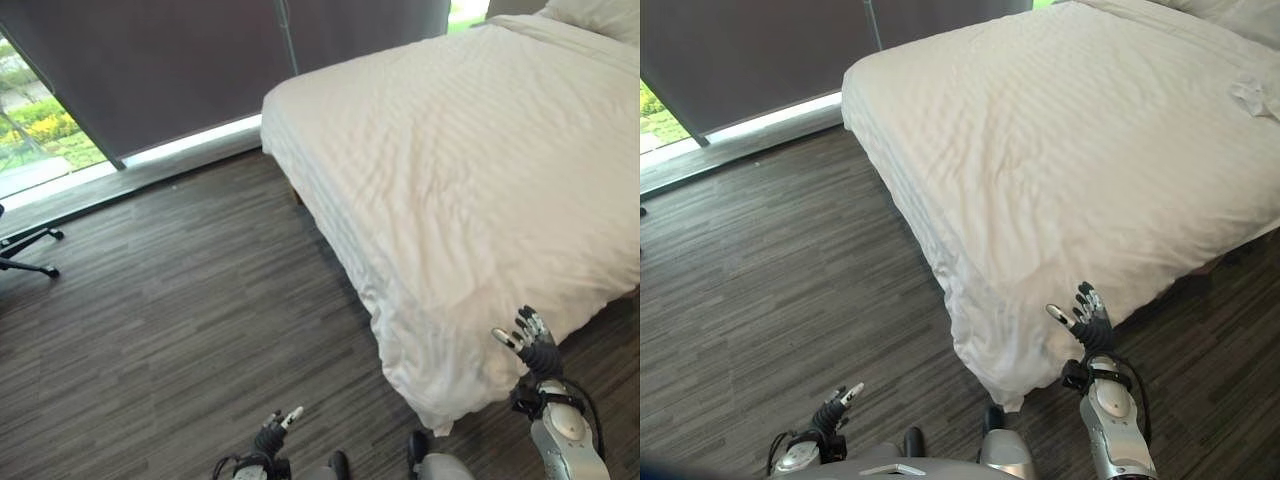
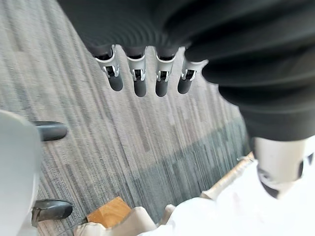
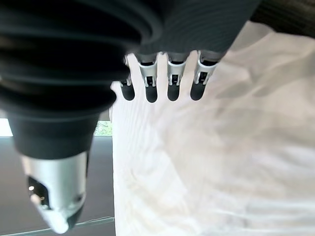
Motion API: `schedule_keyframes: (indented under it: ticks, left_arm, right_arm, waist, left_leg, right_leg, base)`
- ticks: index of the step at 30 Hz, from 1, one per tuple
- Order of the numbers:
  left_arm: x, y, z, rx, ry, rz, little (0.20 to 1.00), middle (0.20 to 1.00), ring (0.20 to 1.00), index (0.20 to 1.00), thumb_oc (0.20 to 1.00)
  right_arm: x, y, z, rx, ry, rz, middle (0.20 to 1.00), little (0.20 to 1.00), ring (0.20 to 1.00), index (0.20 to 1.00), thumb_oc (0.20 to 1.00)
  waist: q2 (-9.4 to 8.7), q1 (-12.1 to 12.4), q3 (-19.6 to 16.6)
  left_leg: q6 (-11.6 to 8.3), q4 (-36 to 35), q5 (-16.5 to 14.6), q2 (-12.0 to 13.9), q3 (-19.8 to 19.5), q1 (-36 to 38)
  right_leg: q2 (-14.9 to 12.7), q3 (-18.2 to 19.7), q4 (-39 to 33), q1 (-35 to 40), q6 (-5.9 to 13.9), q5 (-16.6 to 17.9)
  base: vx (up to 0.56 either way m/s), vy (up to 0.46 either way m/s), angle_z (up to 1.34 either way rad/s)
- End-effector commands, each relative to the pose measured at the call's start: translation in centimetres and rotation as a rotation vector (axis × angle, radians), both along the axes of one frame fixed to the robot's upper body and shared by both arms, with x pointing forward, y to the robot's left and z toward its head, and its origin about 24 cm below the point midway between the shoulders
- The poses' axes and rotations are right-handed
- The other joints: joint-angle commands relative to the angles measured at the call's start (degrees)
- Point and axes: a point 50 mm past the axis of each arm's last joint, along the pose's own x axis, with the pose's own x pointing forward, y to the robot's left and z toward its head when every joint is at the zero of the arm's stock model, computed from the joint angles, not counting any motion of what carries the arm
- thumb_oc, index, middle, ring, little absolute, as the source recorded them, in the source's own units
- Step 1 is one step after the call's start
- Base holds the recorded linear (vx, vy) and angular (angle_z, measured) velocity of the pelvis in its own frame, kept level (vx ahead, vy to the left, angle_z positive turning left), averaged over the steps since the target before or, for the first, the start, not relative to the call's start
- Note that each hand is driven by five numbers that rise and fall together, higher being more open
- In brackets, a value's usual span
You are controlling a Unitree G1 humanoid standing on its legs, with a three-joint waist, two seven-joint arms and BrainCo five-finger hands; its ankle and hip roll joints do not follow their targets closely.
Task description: Making the bed.
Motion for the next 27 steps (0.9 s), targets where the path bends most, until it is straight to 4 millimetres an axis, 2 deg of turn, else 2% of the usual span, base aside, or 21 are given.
schedule_keyframes:
  ticks: [1,2,3,4,5,6,7,8,9,10,11,12,13,14,15,16,20,27]
  left_arm:
    - [3.8,-0.5,2.0,0.036,-0.151,-0.231,1.000,1.000,1.000,1.000,1.000]
    - [4.1,-0.9,2.3,0.047,-0.171,-0.276,1.000,1.000,1.000,1.000,1.000]
    - [4.2,-0.8,2.3,0.049,-0.171,-0.276,1.000,1.000,1.000,1.000,1.000]
    - [4.6,-0.8,2.8,0.058,-0.197,-0.295,1.000,1.000,1.000,1.000,1.000]
    - [6.6,-0.6,4.5,0.081,-0.284,-0.312,1.000,1.000,1.000,1.000,1.000]
    - [6.6,-0.6,4.5,0.081,-0.284,-0.312,1.000,1.000,1.000,1.000,1.000]
    - [7.3,-0.7,5.3,0.070,-0.324,-0.313,1.000,1.000,1.000,1.000,1.000]
    - [8.3,-1.2,6.9,0.037,-0.411,-0.311,1.000,1.000,1.000,1.000,1.000]
    - [8.2,-1.2,6.9,0.037,-0.410,-0.311,1.000,1.000,1.000,1.000,1.000]
    - [8.9,-1.4,8.6,0.017,-0.495,-0.322,1.000,1.000,1.000,1.000,1.000]
    - [8.9,-1.4,8.6,0.017,-0.494,-0.322,1.000,1.000,1.000,1.000,1.000]
    - [9.5,-1.7,9.5,0.002,-0.545,-0.329,1.000,1.000,1.000,1.000,1.000]
    - [10.0,-2.0,10.4,-0.021,-0.597,-0.313,1.000,1.000,1.000,1.000,1.000]
    - [10.0,-2.0,10.4,-0.021,-0.596,-0.313,1.000,1.000,1.000,1.000,1.000]
    - [10.2,-2.3,11.0,-0.056,-0.627,-0.295,1.000,1.000,1.000,1.000,1.000]
    - [10.3,-2.5,11.5,-0.071,-0.659,-0.287,1.000,1.000,1.000,1.000,1.000]
    - [10.4,-2.7,12.2,-0.110,-0.693,-0.230,1.000,1.000,1.000,1.000,1.000]
    - [11.0,-2.6,12.9,-0.062,-0.719,-0.206,1.000,1.000,1.000,1.000,1.000]
  right_arm:
    - [0.3,-4.0,2.8,-0.086,-0.130,-0.142,1.000,1.000,1.000,1.000,1.000]
    - [0.1,-3.6,2.3,-0.046,-0.123,-0.178,1.000,1.000,1.000,1.000,1.000]
    - [0.1,-3.6,2.3,-0.045,-0.123,-0.178,1.000,1.000,1.000,1.000,1.000]
    - [-0.1,-3.1,1.7,-0.007,-0.111,-0.185,1.000,1.000,1.000,1.000,1.000]
    - [-1.0,-1.1,0.6,0.129,-0.093,-0.160,1.000,1.000,1.000,1.000,1.000]
    - [-1.0,-1.1,0.6,0.130,-0.093,-0.160,1.000,1.000,1.000,1.000,1.000]
    - [-1.4,-0.9,0.3,0.135,-0.069,-0.137,1.000,1.000,1.000,1.000,1.000]
    - [-1.7,-1.3,0.3,0.066,-0.049,-0.113,1.000,1.000,1.000,1.000,1.000]
    - [-1.7,-1.3,0.3,0.066,-0.049,-0.113,1.000,1.000,1.000,1.000,1.000]
    - [-1.7,-1.8,0.6,-0.028,-0.039,-0.104,1.000,1.000,1.000,1.000,1.000]
    - [-1.7,-1.8,0.6,-0.028,-0.039,-0.104,1.000,1.000,1.000,1.000,1.000]
    - [-1.3,-1.9,0.7,-0.062,-0.038,-0.108,1.000,1.000,1.000,1.000,1.000]
    - [-0.9,-1.5,0.8,-0.053,-0.045,-0.098,1.000,1.000,1.000,1.000,1.000]
    - [-0.9,-1.5,0.8,-0.053,-0.045,-0.098,1.000,1.000,1.000,1.000,1.000]
    - [-0.5,-1.0,1.0,-0.029,-0.060,-0.076,1.000,1.000,1.000,1.000,1.000]
    - [-0.3,-0.9,1.3,-0.029,-0.068,-0.052,1.000,1.000,1.000,1.000,1.000]
    - [-0.5,-0.7,1.7,-0.021,-0.084,-0.007,1.000,1.000,1.000,1.000,1.000]
    - [-1.6,-0.9,0.8,0.008,-0.033,0.000,1.000,1.000,1.000,1.000,1.000]
  waist:
    - [0.19,-3.8,0.0]
    - [-0.09,-4.1,0.8]
    - [-0.39,-3.9,0.8]
    - [-0.44,-4.1,1.6]
    - [0.61,-4.1,3.2]
    - [0.42,-4.1,3.2]
    - [0.95,-3.7,3.2]
    - [2.51,-2.4,2.6]
    - [2.46,-2.4,2.5]
    - [3.15,-1.3,1.4]
    - [3.16,-1.3,1.4]
    - [2.94,-0.6,0.6]
    - [1.42,0.7,-1.0]
    - [1.43,0.7,-1.0]
    - [0.86,0.8,-2.5]
    - [0.63,1.0,-3.2]
    - [0.52,0.8,-4.2]
    - [1.19,-0.6,-5.6]
  left_leg:
    - [2.46,-5.6,-6.1,-0.3,-5.3,2.7]
    - [2.88,-7.4,-5.2,-0.2,-2.5,3.3]
    - [2.86,-7.6,-4.9,-0.5,-2.4,3.3]
    - [2.91,-7.9,-4.4,-0.4,-0.7,3.3]
    - [2.66,-7.9,-1.9,1.1,2.7,1.9]
    - [2.64,-8.0,-1.7,0.9,2.7,1.9]
    - [2.82,-8.3,-0.6,1.4,3.5,1.2]
    - [3.79,-8.7,1.3,2.3,5.6,-0.4]
    - [3.79,-8.7,1.4,2.3,5.6,-0.5]
    - [4.32,-8.6,1.8,2.4,7.6,-1.4]
    - [4.32,-8.6,1.8,2.4,7.7,-1.5]
    - [4.32,-8.2,1.8,2.2,8.6,-1.9]
    - [3.51,-8.4,1.6,1.4,10.2,-2.3]
    - [3.51,-8.4,1.6,1.4,10.2,-2.2]
    - [3.00,-8.2,1.5,1.7,12.1,-3.3]
    - [2.52,-8.3,2.0,2.1,13.1,-3.5]
    - [1.92,-9.6,3.1,2.7,14.1,-2.8]
    - [1.10,-11.0,4.8,3.3,13.6,-1.4]
  right_leg:
    - [0.1,5.4,-3.0,-9.9,8.20,7.9]
    - [0.1,5.2,-3.1,-11.2,9.32,8.6]
    - [-0.1,5.4,-3.1,-11.4,9.37,8.7]
    - [-0.1,5.1,-2.1,-12.4,10.02,9.2]
    - [-0.2,1.4,6.2,-11.9,8.36,4.3]
    - [-0.3,1.5,6.3,-12.1,8.36,4.3]
    - [-1.4,-1.3,9.6,-10.7,6.86,2.1]
    - [-3.6,-6.5,17.6,-7.8,4.33,-2.1]
    - [-3.7,-6.4,17.7,-7.9,4.33,-2.1]
    - [-5.0,-8.3,22.2,-5.2,3.54,-4.3]
    - [-5.0,-8.2,22.1,-5.2,3.54,-4.2]
    - [-5.4,-8.6,22.2,-2.8,3.59,-4.8]
    - [-5.7,-10.5,11.0,2.6,3.79,-6.2]
    - [-5.6,-10.6,10.9,2.7,3.79,-6.1]
    - [-5.7,-10.8,2.9,5.1,4.25,-6.4]
    - [-5.3,-10.0,0.0,5.9,4.09,-5.8]
    - [-4.7,-9.8,-2.1,7.1,3.71,-5.3]
    - [-3.2,-9.5,-2.5,8.6,2.63,-5.6]
  base:
    - [-0.49,0.354,-4.29]
    - [-0.27,0.253,-4.03]
    - [-0.21,0.104,-2.96]
    - [-0.45,0.043,-2.30]
    - [-0.45,0.043,-1.56]
    - [-0.46,0.047,-1.36]
    - [-0.39,0.077,-0.62]
    - [-0.39,0.079,-0.44]
    - [-0.44,0.091,-0.67]
    - [-0.18,0.031,-0.73]
    - [-0.23,0.004,-0.89]
    - [-0.13,-0.121,-0.63]
    - [-0.13,-0.121,-0.37]
    - [-0.15,-0.193,-0.67]
    - [-0.09,-0.164,-0.62]
    - [-0.11,-0.194,-0.86]
    - [-0.04,-0.094,-0.30]
    - [-0.07,-0.085,0.01]
